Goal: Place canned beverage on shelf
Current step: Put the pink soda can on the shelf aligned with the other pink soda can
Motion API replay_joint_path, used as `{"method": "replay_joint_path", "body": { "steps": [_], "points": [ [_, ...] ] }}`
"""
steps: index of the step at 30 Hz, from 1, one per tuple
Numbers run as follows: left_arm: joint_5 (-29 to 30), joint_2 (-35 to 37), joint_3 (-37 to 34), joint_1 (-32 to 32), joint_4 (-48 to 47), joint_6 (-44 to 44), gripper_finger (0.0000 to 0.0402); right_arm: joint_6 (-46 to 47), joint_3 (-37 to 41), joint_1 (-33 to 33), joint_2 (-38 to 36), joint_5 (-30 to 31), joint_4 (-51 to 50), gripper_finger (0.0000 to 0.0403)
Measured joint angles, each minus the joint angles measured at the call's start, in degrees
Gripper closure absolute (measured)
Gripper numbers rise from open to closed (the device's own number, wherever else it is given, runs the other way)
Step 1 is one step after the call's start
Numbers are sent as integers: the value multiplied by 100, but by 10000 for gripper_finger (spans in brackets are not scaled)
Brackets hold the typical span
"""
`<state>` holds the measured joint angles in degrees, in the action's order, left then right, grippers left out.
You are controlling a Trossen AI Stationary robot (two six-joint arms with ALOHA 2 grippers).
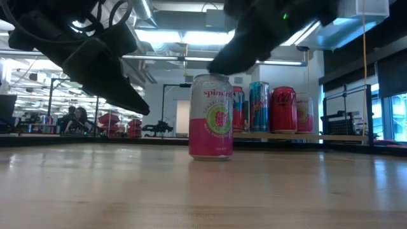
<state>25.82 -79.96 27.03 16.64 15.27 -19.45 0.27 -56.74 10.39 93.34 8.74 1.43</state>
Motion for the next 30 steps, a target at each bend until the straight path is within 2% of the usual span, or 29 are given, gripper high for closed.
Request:
{"method": "replay_joint_path", "body": {
  "steps": [5, 12, 15, 18, 20, 26, 30],
  "points": [
    [-2, 0, 0, 0, 24, 7, 96, 55, 13, -106, 306, -583, 76, 15],
    [-2, 0, 0, 0, 46, 38, 96, -69, 19, -107, 619, -316, 216, 19],
    [0, 0, 0, 0, 45, 49, 96, -90, 19, -105, 634, -309, 229, 50],
    [-1, 0, 0, 0, 47, 52, 96, -96, 19, -103, 619, -292, 235, 110],
    [0, 0, 0, 0, 46, 54, 96, -105, 21, -103, 578, -321, 204, 148],
    [-2, 0, 0, 0, 44, 54, 96, -182, 28, -105, 58, -326, -381, 149],
    [-2, -2, 0, 4, 41, 54, 96, -37, 28, -105, -478, -303, -1116, 149]
  ]
}}
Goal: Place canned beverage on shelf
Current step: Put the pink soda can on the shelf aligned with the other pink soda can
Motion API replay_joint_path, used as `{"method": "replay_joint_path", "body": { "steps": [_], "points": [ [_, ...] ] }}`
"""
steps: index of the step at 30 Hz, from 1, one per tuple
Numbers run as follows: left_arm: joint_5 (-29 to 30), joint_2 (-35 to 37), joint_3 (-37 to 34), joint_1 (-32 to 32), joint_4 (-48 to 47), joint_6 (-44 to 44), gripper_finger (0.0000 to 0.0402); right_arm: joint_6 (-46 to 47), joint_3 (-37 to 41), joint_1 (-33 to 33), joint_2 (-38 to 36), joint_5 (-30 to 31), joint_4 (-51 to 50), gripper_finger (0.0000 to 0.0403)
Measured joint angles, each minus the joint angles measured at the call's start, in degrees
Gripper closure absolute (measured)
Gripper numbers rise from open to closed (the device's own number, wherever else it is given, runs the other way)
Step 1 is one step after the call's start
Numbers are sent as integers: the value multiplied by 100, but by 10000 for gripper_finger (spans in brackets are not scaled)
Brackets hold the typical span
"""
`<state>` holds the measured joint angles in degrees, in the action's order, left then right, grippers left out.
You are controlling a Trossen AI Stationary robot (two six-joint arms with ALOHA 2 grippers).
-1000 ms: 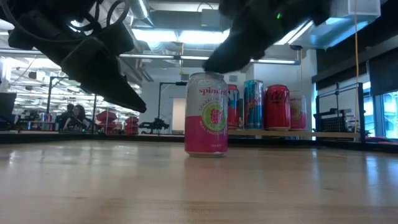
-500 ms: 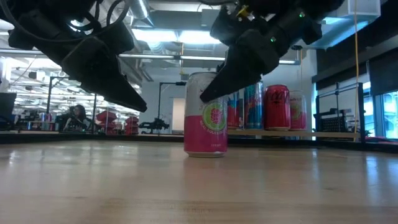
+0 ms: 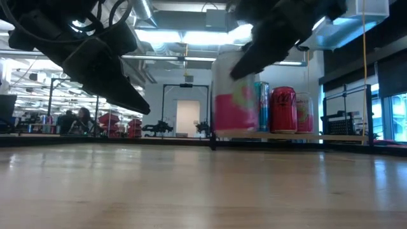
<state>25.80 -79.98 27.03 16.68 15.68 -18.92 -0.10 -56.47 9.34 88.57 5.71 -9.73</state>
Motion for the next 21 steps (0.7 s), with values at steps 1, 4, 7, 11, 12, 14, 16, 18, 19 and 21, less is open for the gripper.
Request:
{"method": "replay_joint_path", "body": {
  "steps": [1, 4, 7, 11, 12, 14, 16, 18, 19, 21],
  "points": [
    [0, 0, 0, 0, -2, 0, 96, 57, 0, 2, -142, 56, -235, 149],
    [1, 0, 0, 0, -12, 0, 96, 296, 23, 4, -574, 407, -877, 149],
    [2, 0, 0, 0, 1, 0, 96, 534, 277, -1, -1073, 698, -1180, 149],
    [2, 0, 0, 0, 18, 1, 96, 852, 785, -2, -1837, 1202, -1533, 149],
    [1, 0, 0, 0, 22, 1, 96, 932, 909, -2, -2040, 1370, -1656, 149],
    [2, 0, 0, 0, 25, 2, 96, 1158, 1122, -2, -2443, 1625, -1876, 149],
    [2, 0, 0, 0, 29, 2, 96, 1391, 1309, -4, -2883, 1912, -2111, 149],
    [2, 0, 0, 0, 29, 2, 96, 1672, 1456, -4, -3309, 2225, -2358, 149],
    [2, 0, 0, 0, 29, 2, 96, 1812, 1525, -4, -3520, 2393, -2510, 149],
    [2, 0, 0, 0, 29, 2, 96, 2081, 1671, -4, -3912, 2736, -2768, 149]
  ]
}}
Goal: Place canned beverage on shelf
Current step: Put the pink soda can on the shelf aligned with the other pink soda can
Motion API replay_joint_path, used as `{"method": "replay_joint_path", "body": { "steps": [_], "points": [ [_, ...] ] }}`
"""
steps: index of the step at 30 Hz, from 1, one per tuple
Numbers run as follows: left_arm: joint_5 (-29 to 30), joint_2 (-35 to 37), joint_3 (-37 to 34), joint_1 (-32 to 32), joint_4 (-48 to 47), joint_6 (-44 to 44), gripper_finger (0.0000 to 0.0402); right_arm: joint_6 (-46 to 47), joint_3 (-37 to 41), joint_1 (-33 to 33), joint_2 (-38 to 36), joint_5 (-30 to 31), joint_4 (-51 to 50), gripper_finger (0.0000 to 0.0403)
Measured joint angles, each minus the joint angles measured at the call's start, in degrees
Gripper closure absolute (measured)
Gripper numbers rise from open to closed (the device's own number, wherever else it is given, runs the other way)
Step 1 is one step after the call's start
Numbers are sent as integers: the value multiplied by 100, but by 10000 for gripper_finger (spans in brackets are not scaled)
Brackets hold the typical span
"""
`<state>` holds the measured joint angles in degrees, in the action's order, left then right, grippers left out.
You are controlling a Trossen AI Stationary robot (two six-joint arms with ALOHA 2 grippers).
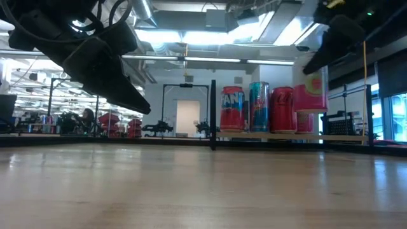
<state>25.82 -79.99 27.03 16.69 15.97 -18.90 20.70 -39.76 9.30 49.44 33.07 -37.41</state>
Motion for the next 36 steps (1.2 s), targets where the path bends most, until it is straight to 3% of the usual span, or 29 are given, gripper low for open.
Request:
{"method": "replay_joint_path", "body": {
  "steps": [4, 10, 15, 22, 26, 29, 36],
  "points": [
    [0, 0, 0, 0, 7, 0, 96, 455, 319, -234, -693, 479, -312, 149],
    [0, 0, 0, -4, 13, 2, 96, 218, 656, -1088, -1164, 392, -261, 149],
    [0, 0, 0, -4, 13, 2, 96, -422, 809, -1965, -1108, -381, 215, 149],
    [0, 0, 0, -4, 9, 4, 96, -1108, 817, -3304, -881, -928, 628, 149],
    [0, -1, 0, -4, 9, 41, 96, -1509, 814, -4027, -677, -1639, 804, 149],
    [1, -2, 0, -4, 7, 55, 96, -1645, 814, -4409, -477, -2171, 1008, 149],
    [0, -2, 0, -4, 0, 55, 96, -1899, 804, -4817, -17, -2506, 1316, 149]
  ]
}}
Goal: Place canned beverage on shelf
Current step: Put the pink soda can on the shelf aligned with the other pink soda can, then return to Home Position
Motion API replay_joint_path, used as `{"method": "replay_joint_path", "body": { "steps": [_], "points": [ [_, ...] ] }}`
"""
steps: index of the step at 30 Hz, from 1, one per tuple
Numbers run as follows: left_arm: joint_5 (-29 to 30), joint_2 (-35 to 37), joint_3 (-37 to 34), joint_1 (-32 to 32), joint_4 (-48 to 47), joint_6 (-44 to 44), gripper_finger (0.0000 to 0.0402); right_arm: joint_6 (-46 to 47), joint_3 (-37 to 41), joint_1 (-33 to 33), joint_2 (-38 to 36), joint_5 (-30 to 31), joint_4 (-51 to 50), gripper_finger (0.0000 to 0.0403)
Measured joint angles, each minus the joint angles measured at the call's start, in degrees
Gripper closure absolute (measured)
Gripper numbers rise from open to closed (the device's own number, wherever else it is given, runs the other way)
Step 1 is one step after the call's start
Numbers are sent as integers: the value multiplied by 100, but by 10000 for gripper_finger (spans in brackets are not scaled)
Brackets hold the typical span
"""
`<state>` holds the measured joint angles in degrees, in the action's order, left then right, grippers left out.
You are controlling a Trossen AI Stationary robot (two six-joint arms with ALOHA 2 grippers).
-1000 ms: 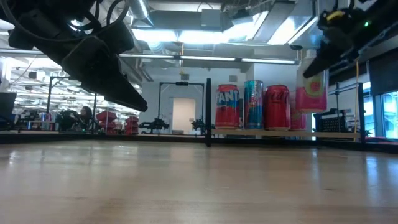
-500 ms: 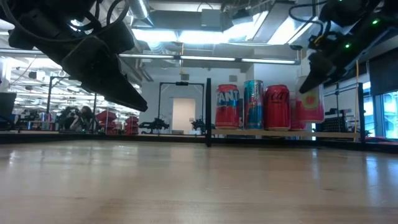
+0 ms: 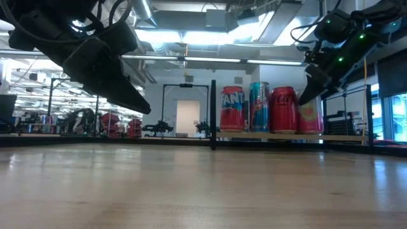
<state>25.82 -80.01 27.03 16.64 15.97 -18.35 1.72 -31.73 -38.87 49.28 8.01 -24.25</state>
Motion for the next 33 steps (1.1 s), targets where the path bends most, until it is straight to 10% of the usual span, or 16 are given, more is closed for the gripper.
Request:
{"method": "replay_joint_path", "body": {
  "steps": [6, 13, 25, 33],
  "points": [
    [0, 0, 0, 0, -7, 0, 96, -57, -4, -17, 81, -7, 84, 148],
    [0, 0, 0, 0, -5, -2, 96, 23, -230, -15, -55, -159, -261, 21],
    [59, 0, 2, -26, 697, 253, 96, 594, -822, 389, -439, -2274, -281, 128],
    [-539, 28, 177, -438, 864, 863, 123, 658, -673, 1857, -473, -736, 173, 194]
  ]
}}
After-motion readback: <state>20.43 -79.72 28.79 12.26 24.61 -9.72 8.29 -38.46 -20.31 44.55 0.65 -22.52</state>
